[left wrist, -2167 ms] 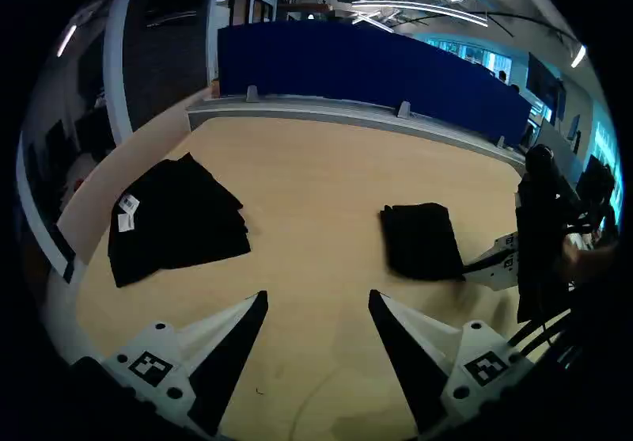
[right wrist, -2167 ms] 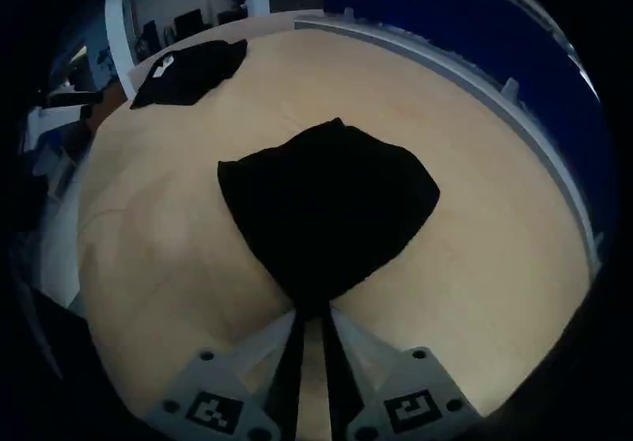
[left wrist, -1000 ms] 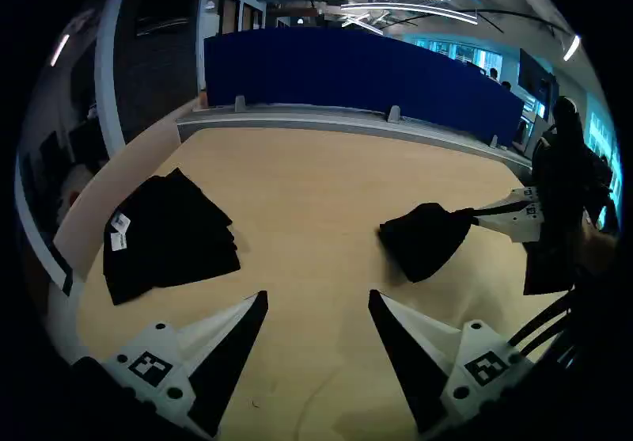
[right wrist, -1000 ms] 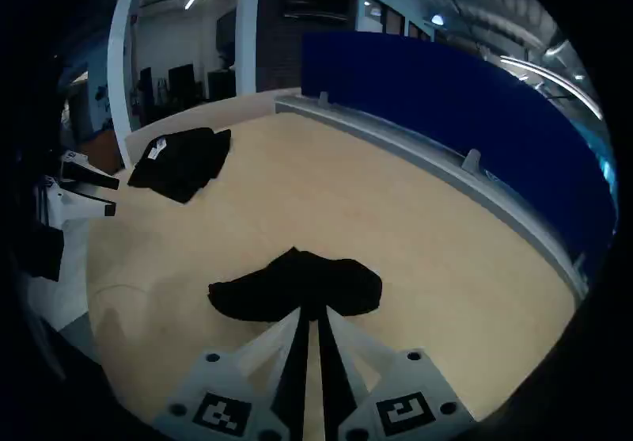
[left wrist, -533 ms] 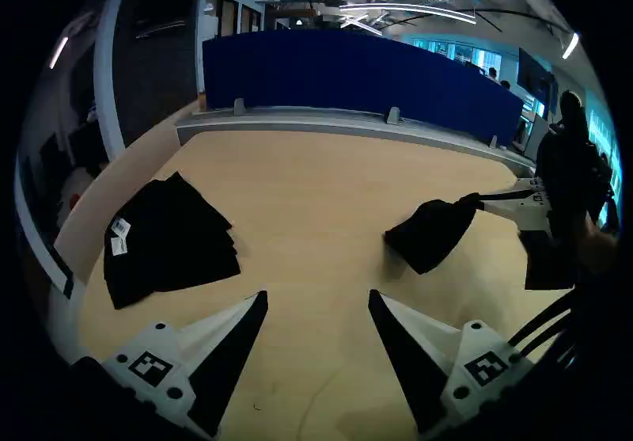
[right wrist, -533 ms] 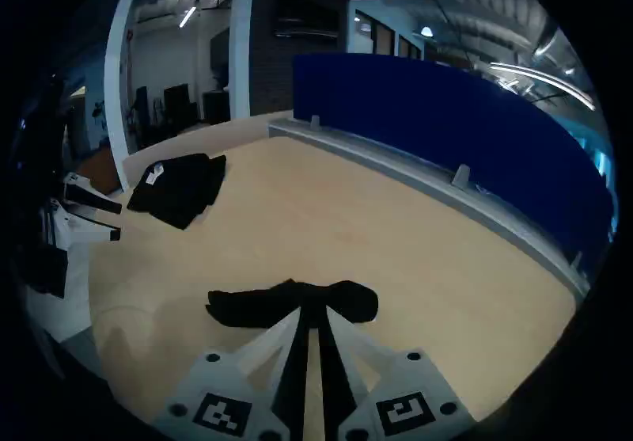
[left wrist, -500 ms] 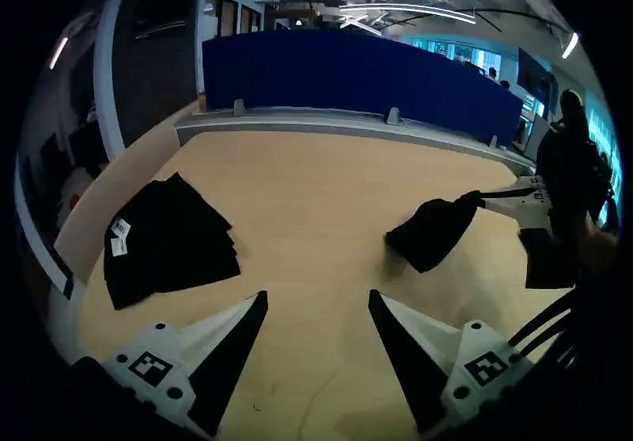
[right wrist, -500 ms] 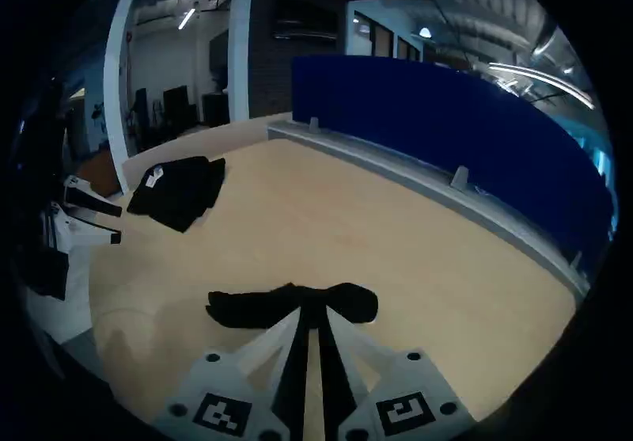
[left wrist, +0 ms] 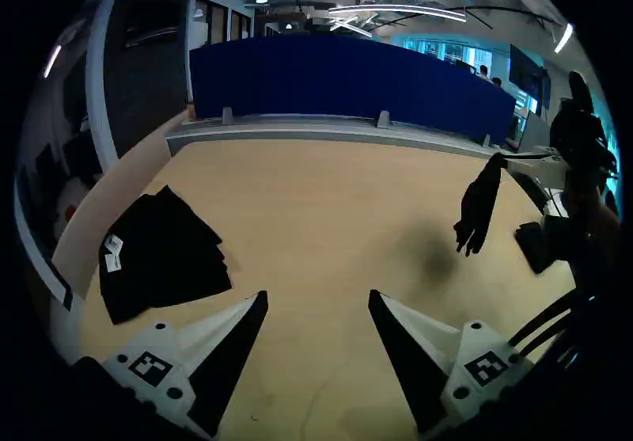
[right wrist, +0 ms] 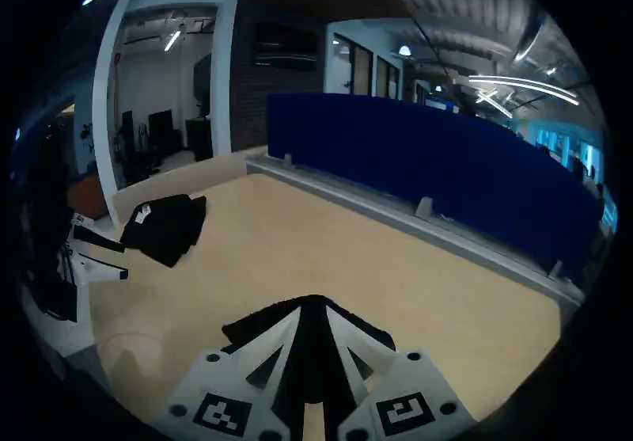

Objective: Fold towel

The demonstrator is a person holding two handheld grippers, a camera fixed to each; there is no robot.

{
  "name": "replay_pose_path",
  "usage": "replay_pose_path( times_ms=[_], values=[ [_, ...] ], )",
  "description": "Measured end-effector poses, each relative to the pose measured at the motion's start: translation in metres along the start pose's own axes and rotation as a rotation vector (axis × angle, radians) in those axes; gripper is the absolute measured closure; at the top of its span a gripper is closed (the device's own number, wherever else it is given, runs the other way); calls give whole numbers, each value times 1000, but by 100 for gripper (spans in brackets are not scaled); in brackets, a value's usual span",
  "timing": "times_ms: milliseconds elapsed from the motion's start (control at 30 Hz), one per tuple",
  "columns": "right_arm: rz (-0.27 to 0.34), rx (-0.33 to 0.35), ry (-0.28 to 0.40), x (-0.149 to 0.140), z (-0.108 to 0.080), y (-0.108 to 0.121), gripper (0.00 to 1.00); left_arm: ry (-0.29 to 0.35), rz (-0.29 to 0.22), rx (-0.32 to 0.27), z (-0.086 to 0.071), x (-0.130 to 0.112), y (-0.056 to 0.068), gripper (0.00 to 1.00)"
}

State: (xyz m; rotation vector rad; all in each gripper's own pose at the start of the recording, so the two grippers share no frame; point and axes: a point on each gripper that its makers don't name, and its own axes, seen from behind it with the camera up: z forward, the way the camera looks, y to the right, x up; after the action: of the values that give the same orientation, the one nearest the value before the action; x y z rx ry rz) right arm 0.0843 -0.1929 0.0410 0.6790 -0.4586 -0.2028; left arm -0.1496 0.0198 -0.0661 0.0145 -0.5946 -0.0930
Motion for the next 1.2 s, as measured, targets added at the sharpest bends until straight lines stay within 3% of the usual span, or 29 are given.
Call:
replay_pose_path(
  times_ms=[367, 667, 867, 1200],
  values=[
    [12, -130, -22, -9, -67, 93, 92, -4, 27, -34, 7, 8, 21, 6],
    [32, -218, -65, -34, -113, 167, 92, -11, 30, -49, 15, 13, 38, 6],
    [45, -255, -91, -52, -132, 204, 92, -16, 46, -55, 19, 15, 50, 6],
    [77, -281, -110, -73, -144, 240, 92, -25, 70, -63, 24, 19, 66, 6]
  ],
)
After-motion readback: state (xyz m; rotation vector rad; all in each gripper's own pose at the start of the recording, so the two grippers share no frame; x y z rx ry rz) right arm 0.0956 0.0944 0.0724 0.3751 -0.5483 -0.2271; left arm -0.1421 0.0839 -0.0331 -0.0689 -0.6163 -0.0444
